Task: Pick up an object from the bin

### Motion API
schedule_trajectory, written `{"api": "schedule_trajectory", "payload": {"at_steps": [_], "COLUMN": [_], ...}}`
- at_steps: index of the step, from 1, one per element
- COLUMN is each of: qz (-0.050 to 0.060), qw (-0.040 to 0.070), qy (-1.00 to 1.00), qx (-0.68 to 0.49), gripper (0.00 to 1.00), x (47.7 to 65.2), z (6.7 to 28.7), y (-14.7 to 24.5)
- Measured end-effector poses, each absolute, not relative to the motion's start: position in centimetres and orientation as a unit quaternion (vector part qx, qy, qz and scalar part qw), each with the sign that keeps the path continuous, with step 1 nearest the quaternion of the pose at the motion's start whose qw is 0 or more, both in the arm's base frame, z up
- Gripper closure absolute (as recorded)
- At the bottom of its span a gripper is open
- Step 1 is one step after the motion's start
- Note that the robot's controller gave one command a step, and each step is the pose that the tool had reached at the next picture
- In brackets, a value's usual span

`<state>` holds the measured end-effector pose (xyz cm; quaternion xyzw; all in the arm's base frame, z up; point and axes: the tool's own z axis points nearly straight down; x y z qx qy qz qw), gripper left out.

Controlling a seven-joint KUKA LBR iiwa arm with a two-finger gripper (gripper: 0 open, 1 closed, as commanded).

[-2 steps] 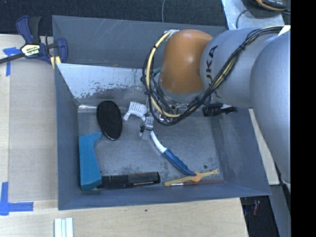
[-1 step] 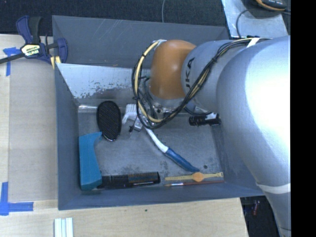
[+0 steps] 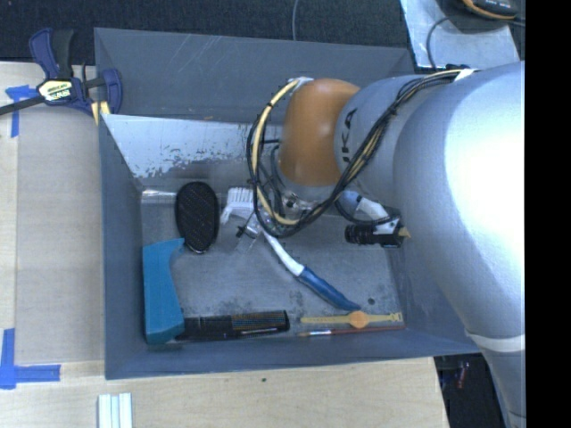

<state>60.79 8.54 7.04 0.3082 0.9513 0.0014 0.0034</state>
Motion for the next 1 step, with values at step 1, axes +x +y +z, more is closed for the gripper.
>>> {"api": "schedule_trajectory", "payload": {"at_steps": [1], "qz": [0.001], "qw": [0.003], "qy": [0.972], "qx": [0.237], "gripper": [0.00], "x": [61.72], "z": [6.98], "y": [9.25]}}
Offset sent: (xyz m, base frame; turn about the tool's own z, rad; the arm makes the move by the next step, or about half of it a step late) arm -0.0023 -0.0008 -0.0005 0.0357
